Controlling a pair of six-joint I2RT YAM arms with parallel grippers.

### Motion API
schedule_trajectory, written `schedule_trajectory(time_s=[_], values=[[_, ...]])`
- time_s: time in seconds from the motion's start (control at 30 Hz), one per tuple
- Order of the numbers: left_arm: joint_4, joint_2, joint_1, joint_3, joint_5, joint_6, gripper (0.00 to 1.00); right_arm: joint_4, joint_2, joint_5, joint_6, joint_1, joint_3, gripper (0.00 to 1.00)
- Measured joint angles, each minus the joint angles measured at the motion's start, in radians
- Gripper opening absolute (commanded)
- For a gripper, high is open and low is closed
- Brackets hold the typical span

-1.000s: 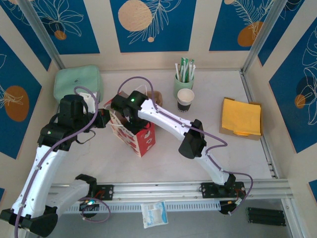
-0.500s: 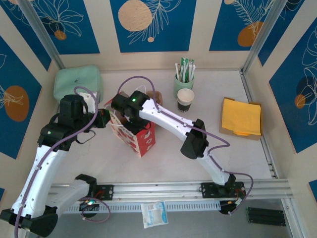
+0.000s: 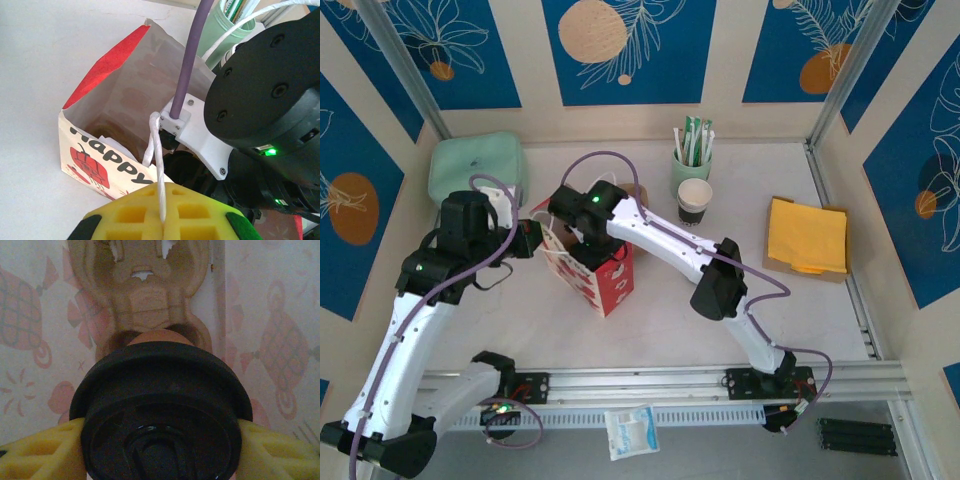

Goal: Pack the takeout coffee

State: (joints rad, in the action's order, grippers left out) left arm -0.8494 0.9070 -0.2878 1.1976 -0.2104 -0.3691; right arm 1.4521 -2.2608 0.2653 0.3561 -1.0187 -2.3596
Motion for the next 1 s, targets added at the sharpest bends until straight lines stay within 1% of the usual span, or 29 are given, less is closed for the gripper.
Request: schedule_trajectory(time_s=[0.47,1.0], values=[[0.0,0.0,0.0,0.0,0.0,0.0,0.0,-0.024,0.013,-0.01,0.0,0.0,0.039,0.53],[0.0,0.0,0.0,0.0,0.0,0.0,0.0,-0.027,0.013,-0.016,0.0,0.002,0.041,0.53]])
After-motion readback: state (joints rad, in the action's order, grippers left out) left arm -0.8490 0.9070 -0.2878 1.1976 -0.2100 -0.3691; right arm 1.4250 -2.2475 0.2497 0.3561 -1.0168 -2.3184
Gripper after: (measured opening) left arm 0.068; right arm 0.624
